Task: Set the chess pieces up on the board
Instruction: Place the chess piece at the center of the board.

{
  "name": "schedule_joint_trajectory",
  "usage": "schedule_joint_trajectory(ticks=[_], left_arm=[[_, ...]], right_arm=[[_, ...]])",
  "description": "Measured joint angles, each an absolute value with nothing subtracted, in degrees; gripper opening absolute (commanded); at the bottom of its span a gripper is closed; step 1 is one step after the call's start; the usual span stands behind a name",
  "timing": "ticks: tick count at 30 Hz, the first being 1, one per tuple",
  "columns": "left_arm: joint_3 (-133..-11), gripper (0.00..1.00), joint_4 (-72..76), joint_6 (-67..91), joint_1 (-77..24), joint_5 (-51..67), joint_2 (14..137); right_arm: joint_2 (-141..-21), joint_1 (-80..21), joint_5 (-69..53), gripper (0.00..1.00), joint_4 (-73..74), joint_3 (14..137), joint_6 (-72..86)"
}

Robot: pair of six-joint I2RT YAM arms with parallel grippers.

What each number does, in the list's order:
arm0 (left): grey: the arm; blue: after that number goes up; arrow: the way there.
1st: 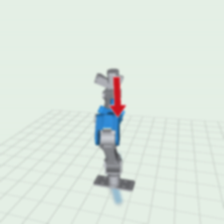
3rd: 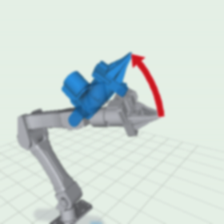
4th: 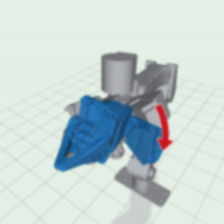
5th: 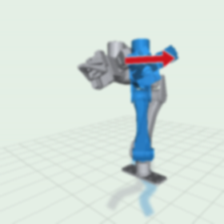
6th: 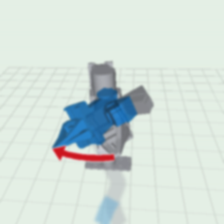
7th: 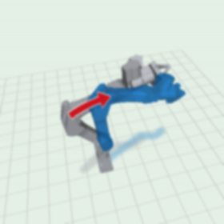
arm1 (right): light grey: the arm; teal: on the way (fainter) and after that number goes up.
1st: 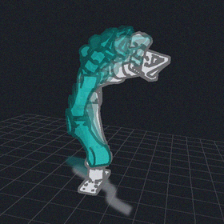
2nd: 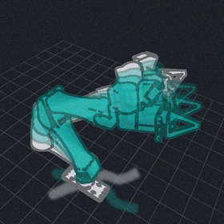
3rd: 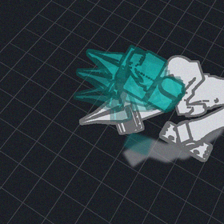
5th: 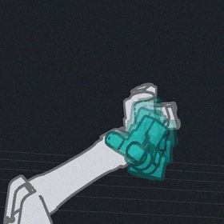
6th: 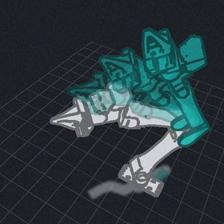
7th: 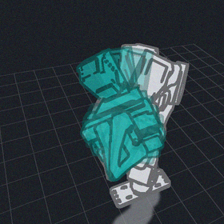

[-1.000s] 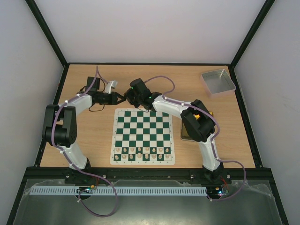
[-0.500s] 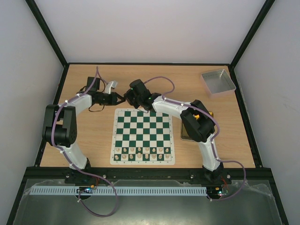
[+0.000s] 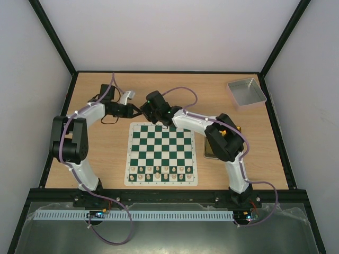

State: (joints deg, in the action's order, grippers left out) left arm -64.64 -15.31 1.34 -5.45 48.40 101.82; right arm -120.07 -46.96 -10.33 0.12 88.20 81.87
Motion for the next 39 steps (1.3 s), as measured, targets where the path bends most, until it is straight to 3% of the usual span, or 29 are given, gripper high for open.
schedule_joint_trajectory(ticks=[9,23,39], left_arm=[[-67.0,0.02,-21.0,-4.7,-5.5,47.0,103.4],[-76.4,0.02,-39.2,-19.1,-5.9,38.1,103.2],[-85.7,0.02,-57.9,-29.7,-8.7,12.0,104.4]], right_arm=[[-116.0,-47.0,-10.6,0.44,1.5,83.7,80.1],[-107.2,-44.9,-11.6,0.37,8.0,78.0,66.6],[-96.4,-44.5,-13.5,0.33,14.9,67.9,49.4]])
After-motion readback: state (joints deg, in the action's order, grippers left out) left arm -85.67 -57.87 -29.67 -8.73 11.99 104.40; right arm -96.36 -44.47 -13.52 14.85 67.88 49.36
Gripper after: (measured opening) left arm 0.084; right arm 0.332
